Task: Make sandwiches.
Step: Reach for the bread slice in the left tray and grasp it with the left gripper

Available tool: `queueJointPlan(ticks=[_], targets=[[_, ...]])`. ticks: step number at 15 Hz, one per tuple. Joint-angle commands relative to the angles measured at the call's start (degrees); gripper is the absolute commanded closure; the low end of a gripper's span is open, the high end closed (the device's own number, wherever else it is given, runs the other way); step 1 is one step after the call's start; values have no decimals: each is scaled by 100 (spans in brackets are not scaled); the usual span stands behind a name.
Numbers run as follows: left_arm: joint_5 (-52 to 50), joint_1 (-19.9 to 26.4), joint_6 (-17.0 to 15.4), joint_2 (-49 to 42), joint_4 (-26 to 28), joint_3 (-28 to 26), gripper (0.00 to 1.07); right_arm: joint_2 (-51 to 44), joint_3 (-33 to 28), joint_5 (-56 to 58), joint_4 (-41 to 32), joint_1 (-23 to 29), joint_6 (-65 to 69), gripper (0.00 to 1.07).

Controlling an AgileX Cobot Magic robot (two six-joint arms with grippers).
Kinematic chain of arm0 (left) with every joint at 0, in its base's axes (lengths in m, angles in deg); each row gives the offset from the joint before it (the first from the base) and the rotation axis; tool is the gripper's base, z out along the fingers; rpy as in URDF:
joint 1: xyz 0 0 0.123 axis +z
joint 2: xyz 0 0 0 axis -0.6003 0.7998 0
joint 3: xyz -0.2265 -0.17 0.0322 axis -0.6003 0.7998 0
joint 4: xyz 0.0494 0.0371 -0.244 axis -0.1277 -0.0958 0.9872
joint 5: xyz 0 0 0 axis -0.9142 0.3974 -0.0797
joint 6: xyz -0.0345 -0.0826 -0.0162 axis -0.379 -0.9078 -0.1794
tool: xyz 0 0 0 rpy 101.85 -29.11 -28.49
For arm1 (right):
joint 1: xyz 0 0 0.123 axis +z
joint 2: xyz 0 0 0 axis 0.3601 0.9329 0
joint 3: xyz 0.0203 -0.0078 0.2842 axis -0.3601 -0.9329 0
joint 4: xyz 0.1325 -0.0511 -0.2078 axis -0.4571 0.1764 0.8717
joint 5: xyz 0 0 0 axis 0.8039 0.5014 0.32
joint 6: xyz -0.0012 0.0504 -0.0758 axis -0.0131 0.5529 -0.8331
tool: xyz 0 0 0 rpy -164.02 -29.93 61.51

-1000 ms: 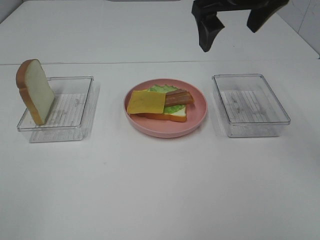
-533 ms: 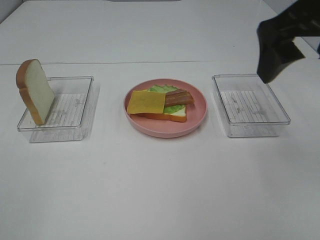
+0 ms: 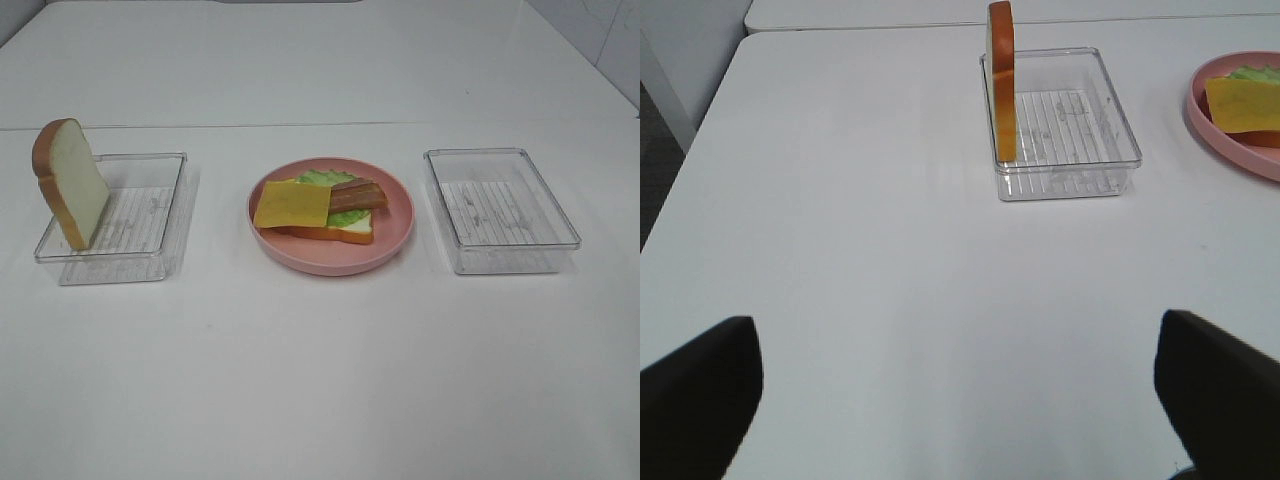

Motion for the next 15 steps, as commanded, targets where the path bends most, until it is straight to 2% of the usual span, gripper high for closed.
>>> queueJointPlan(ticks=[1,2,3,5,9,15], targets=[[-23,0,0,-11,17,11,6,-556,-625,103,74,-34,229,9],[-23,0,0,-11,17,11,6,-963,-1129,132,74,-34,390,9],[-23,0,0,-11,17,11,6,-1186,-1278,143,92,-34,481,9],[-23,0,0,-11,17,11,6,-1455,-1215,155,80,-143,539,9],[-23,0,0,-11,17,11,6,-2452,-1215,155,11,-1707,-441,9],[-23,0,0,-11,17,11,6,-3759,-1272,120,-11,-1828,-413,9]])
